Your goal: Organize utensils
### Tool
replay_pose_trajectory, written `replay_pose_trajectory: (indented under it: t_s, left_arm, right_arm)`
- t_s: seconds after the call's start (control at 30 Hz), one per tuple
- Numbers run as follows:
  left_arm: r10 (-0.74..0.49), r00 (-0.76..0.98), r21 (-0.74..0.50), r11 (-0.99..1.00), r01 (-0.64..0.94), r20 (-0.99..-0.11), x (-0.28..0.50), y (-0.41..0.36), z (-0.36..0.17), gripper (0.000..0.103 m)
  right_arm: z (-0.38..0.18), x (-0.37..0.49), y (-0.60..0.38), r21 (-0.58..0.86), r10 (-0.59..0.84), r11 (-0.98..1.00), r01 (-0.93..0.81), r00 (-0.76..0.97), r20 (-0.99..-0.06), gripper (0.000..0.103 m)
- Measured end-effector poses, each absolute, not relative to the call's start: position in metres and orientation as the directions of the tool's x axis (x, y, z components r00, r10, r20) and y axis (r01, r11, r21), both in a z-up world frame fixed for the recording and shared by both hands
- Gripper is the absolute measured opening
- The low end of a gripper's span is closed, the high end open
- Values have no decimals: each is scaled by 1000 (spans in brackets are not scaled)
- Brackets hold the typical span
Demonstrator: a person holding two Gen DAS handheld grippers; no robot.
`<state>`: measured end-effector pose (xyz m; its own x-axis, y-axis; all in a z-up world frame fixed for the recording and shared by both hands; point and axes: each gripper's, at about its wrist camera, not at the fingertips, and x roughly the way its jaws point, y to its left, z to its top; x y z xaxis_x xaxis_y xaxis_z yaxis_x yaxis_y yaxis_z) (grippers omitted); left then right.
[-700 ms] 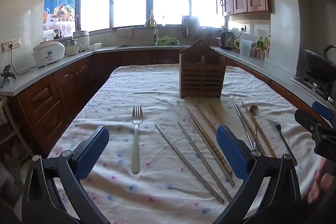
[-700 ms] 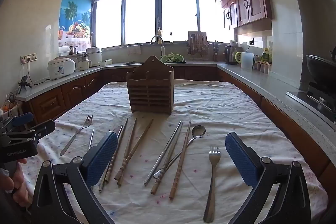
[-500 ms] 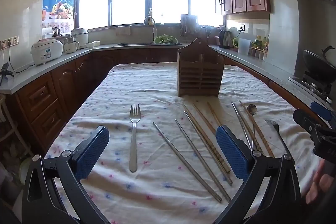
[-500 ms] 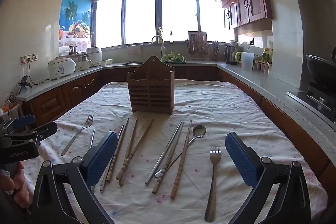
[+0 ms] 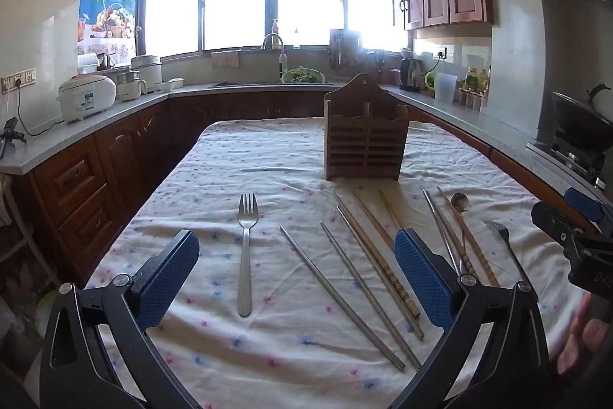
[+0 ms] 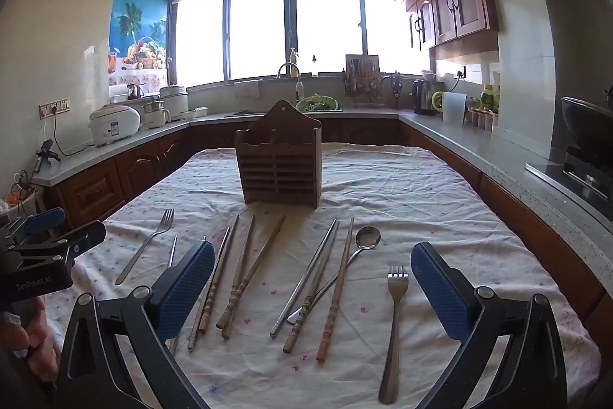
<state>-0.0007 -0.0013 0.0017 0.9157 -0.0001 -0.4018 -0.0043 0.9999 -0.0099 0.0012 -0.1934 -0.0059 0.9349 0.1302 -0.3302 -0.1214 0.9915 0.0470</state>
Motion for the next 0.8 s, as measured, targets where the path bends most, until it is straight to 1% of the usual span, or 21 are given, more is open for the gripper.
replay_pose_trajectory:
  t_s: [0.8]
  left_arm:
    - [2, 920, -17, 1000, -9, -392, -4, 1, 3, 103]
  right_arm:
    - [-3, -3, -189, 40, 133, 991, -127, 941, -311, 103]
